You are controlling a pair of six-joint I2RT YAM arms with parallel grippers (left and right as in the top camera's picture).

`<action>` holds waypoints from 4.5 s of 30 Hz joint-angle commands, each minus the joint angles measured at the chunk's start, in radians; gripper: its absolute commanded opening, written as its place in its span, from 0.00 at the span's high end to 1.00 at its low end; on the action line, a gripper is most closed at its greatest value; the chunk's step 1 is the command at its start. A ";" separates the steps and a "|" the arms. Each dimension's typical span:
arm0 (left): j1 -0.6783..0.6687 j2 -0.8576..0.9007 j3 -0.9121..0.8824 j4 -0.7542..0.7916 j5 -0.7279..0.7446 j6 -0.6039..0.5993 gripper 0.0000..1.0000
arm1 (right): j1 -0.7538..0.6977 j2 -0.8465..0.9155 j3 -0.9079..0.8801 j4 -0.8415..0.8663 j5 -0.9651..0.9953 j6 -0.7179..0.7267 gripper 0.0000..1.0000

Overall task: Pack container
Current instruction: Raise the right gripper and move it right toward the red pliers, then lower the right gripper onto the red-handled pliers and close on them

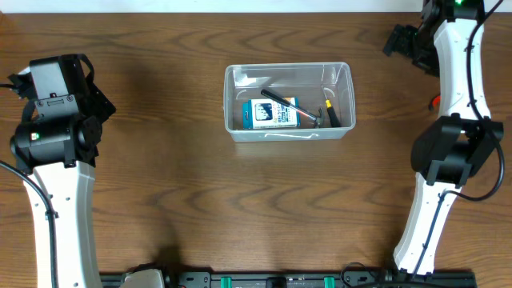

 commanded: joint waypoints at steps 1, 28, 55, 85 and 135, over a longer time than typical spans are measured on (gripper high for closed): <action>0.004 0.002 0.007 0.000 -0.019 -0.010 0.02 | -0.016 0.062 0.001 -0.004 0.049 0.162 0.01; 0.004 0.002 0.008 0.000 -0.019 -0.010 0.02 | -0.099 0.126 0.000 -0.024 0.153 0.341 0.01; 0.004 0.002 0.007 0.000 -0.019 -0.010 0.02 | -0.196 0.128 -0.139 0.077 0.152 0.298 0.01; 0.004 0.002 0.007 0.000 -0.019 -0.010 0.02 | -0.242 0.128 -0.221 0.169 0.100 0.341 0.06; 0.004 0.002 0.008 0.000 -0.019 -0.010 0.02 | -0.254 0.119 -0.301 0.203 0.076 0.295 0.99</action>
